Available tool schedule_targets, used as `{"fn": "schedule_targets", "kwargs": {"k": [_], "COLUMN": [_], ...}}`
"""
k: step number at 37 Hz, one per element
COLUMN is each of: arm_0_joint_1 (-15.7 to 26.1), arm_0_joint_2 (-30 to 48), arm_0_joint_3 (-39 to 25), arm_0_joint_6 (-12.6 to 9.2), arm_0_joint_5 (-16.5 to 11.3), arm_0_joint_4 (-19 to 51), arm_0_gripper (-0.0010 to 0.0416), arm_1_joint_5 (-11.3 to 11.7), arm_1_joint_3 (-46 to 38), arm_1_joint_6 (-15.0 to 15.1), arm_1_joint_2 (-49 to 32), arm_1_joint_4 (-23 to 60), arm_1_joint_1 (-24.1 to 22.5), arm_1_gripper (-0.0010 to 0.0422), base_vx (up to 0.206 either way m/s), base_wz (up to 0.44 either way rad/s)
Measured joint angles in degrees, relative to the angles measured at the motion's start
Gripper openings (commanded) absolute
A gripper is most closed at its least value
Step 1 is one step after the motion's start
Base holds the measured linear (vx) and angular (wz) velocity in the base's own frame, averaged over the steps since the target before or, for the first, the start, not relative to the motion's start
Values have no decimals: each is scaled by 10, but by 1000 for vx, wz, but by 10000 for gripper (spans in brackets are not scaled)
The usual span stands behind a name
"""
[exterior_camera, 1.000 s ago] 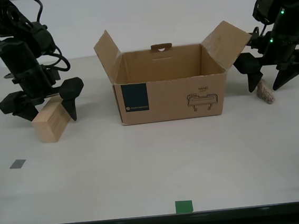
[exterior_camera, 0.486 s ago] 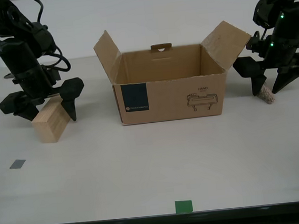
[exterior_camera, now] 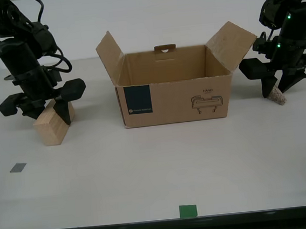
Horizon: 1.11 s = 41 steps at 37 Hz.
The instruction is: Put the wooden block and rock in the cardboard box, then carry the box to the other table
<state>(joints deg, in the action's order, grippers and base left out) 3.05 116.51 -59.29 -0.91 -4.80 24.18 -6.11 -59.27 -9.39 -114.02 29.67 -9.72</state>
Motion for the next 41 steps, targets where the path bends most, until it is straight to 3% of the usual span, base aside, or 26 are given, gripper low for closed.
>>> {"fn": "schedule_targets", "kwargs": {"k": [3, 13, 19, 28, 41], "arm_0_joint_1": [0, 1, 1, 1, 1], "arm_0_joint_2": [0, 0, -1, -15, -107], "arm_0_joint_3": [0, 0, -1, 2, 2], "arm_0_joint_6": [0, -8, -25, -28, -33], "arm_0_joint_5": [0, -1, -1, -4, -5], "arm_0_joint_4": [0, 1, 10, 36, 75], "arm_0_gripper": [101, -6, -3, -1, -1], "arm_1_joint_5": [0, 0, -4, -7, -7], "arm_1_joint_3": [0, 0, 0, 0, 0], "arm_1_joint_6": [-9, -21, -21, -16, -16], "arm_1_joint_2": [0, 0, 1, 27, 99], "arm_1_joint_4": [-2, -8, -6, -2, 0], "arm_1_joint_1": [0, 0, 0, 0, 0], "arm_1_gripper": [-3, 0, -1, -1, -1], "base_vx": [0, 0, 0, 0, 0], "base_wz": [0, 0, 0, 0, 0]}}
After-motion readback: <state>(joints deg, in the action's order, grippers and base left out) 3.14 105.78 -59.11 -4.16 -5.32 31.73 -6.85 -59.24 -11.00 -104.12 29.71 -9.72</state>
